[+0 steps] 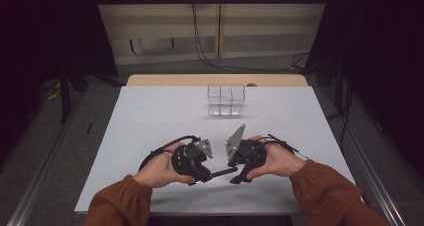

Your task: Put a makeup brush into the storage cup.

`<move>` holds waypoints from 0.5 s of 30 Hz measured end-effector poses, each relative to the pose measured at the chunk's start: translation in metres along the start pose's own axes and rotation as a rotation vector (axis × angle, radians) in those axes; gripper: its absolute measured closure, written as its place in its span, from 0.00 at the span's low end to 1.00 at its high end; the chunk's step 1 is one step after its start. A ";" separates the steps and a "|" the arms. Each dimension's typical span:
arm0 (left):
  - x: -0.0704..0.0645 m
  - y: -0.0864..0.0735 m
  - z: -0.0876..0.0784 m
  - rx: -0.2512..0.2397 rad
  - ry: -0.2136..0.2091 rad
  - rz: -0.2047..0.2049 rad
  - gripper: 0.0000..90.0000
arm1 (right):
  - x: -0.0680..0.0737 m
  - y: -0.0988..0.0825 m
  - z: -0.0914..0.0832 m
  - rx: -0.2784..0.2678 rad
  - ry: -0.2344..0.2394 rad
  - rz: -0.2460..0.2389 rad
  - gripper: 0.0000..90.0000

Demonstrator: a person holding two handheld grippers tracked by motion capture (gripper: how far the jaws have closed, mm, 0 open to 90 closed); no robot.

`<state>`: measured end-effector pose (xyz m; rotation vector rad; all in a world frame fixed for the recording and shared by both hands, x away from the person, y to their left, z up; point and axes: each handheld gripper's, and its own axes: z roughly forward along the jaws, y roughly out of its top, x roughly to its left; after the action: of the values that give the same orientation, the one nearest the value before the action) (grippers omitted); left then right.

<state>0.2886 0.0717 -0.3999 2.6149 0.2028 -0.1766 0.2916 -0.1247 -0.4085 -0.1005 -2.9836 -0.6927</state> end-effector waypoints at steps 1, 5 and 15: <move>0.000 0.000 0.000 -0.009 0.006 -0.003 0.86 | 0.000 0.001 0.000 0.002 0.006 -0.007 0.56; 0.002 -0.001 0.002 -0.005 -0.010 -0.004 0.86 | 0.001 0.005 0.002 0.004 0.009 -0.025 0.61; 0.001 -0.003 0.006 -0.009 -0.020 -0.001 0.86 | -0.001 0.009 0.009 0.023 0.011 -0.039 0.84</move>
<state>0.2883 0.0711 -0.4063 2.6027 0.1977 -0.2015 0.2925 -0.1131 -0.4128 -0.0366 -2.9901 -0.6604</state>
